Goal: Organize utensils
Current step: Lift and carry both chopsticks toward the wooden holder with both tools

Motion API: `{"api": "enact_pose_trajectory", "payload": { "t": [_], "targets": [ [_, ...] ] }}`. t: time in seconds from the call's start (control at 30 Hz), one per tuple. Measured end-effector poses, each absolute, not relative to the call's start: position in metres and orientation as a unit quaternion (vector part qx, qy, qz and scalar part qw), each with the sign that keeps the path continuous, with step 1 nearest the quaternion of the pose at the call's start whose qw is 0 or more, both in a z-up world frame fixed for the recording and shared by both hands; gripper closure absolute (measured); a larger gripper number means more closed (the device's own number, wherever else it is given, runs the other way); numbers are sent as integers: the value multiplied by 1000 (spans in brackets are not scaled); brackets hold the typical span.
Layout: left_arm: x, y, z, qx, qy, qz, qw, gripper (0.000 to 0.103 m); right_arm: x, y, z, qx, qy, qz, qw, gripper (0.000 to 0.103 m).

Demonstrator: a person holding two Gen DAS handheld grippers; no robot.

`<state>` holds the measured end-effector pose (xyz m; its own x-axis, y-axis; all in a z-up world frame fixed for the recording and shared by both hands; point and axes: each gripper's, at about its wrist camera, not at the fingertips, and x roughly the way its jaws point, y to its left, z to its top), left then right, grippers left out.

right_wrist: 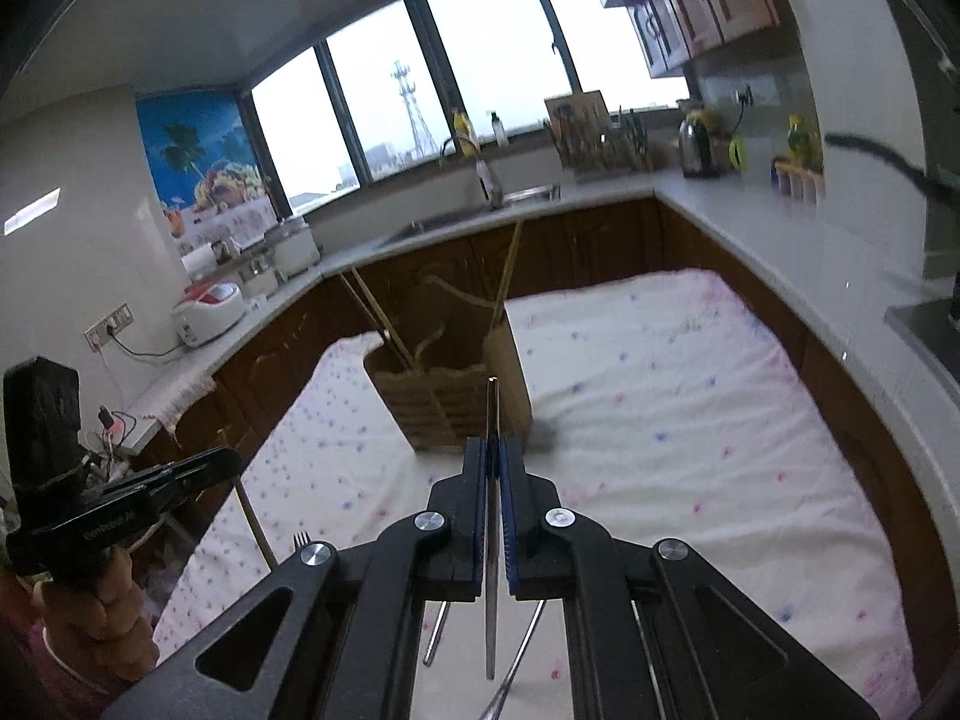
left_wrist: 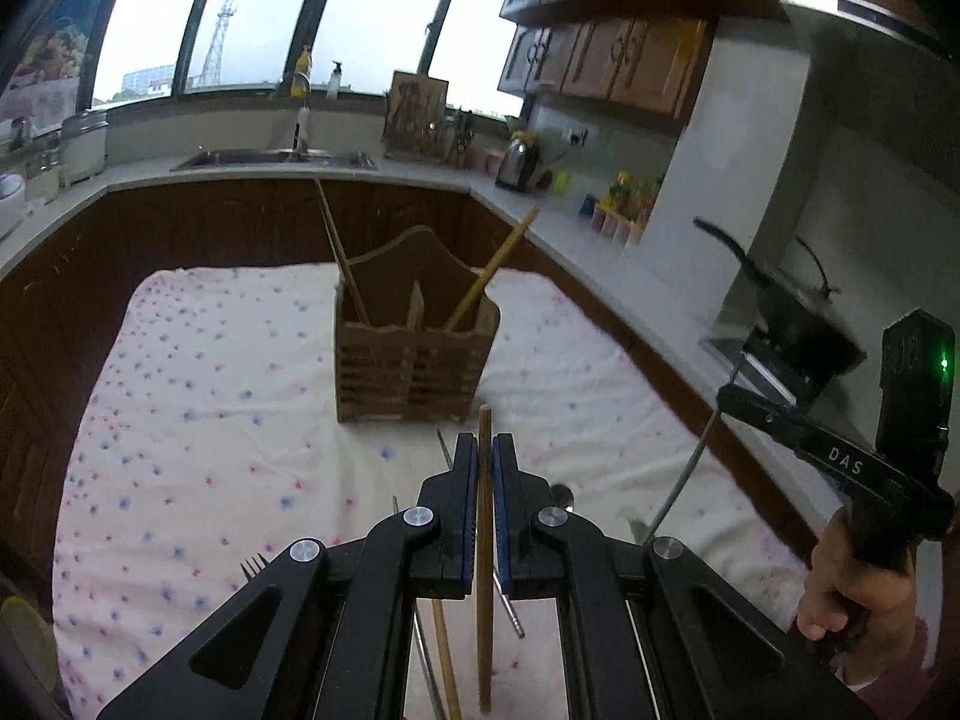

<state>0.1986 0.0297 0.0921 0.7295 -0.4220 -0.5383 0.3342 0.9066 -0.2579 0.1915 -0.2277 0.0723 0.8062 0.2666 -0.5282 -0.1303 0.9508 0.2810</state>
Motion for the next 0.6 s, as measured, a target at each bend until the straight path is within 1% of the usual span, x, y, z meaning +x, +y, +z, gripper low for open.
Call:
{"api": "enact_pose_trajectory", "payload": {
  "t": [0.2,0.6],
  "targets": [
    [186,46,99,-88,284,-191,935,101,192,-229,86,114,275,105,949,98],
    [193,55,102,-107,265,-184,941,101,196,-230,87,119,268,105,950,98]
  ]
}}
